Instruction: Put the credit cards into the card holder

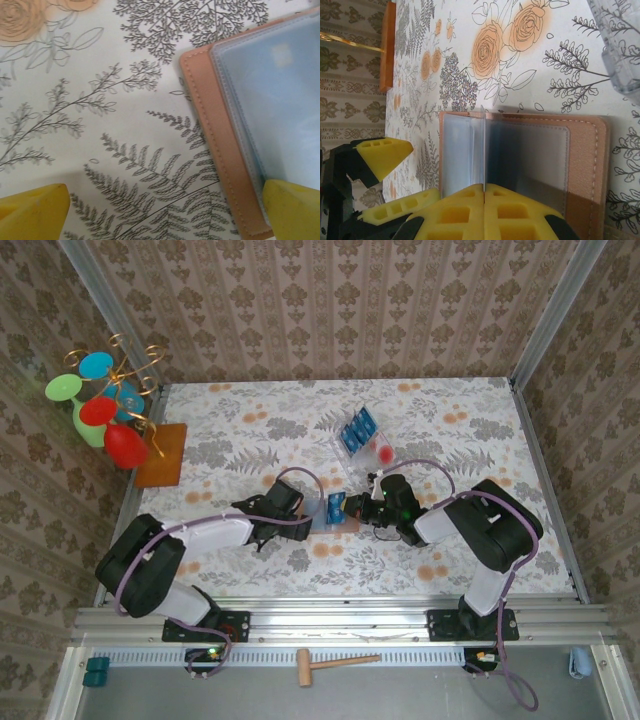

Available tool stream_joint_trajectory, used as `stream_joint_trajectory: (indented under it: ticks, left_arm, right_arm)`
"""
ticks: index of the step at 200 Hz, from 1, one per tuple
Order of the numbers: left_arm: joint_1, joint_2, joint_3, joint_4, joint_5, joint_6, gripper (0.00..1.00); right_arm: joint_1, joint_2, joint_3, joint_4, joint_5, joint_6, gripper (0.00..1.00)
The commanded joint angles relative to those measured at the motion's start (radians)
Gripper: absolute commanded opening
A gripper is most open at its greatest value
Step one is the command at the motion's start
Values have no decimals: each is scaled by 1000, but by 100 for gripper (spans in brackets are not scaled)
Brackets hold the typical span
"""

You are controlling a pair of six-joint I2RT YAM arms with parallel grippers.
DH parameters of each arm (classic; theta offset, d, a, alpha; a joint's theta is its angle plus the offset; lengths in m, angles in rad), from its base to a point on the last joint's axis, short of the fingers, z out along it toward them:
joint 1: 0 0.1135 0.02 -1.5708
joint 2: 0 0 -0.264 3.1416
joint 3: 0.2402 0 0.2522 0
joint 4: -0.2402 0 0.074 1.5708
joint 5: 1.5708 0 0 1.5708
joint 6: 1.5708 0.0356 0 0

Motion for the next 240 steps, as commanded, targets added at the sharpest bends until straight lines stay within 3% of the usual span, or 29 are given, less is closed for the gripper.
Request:
stream_joint_trajectory:
  ticks: [1,87,178,240]
  left_arm:
    - [3,-39,-14,-46,-54,-25,100]
    - [-16,-59,-5,51,69,41,100]
    - [-19,8,-19,39,15,11,100]
    - [-19,13,-27,33,1,-5,100]
  right_arm:
    - [5,1,-10,13,-2,0,0]
    - [5,-4,-2,7,-7,1,0]
    - [3,-82,1,-34,-7,-14,0]
    - [3,-40,4,14,-24,-12,0]
